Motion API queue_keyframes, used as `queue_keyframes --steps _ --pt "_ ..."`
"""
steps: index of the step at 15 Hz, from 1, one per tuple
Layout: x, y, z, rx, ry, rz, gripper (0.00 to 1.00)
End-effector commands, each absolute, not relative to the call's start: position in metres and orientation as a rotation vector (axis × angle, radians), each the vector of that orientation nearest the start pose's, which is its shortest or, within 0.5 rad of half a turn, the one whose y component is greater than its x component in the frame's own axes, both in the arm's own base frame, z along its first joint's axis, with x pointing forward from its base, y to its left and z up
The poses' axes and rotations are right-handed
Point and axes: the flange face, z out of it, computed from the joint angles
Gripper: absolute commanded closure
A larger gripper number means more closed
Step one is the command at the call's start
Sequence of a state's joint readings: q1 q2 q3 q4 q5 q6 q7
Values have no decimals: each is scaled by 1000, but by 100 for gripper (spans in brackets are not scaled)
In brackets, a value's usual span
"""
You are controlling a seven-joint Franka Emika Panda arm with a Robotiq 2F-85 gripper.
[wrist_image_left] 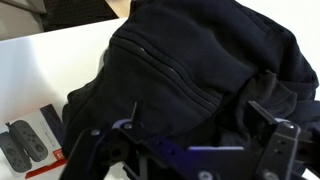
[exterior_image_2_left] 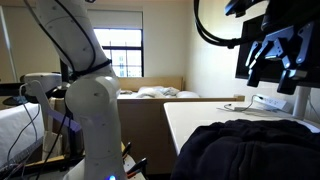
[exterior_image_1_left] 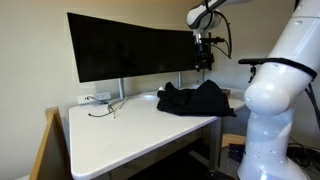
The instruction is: Unfold the black cloth on the table
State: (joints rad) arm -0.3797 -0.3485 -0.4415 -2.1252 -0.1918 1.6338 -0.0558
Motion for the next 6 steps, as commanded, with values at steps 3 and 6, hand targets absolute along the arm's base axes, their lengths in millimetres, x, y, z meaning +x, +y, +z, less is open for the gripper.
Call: queue_keyframes --steps 3,6 --pt "276 -348 525 -2913 1058 276 0" --pt "277 -348 524 -2914 1056 279 0"
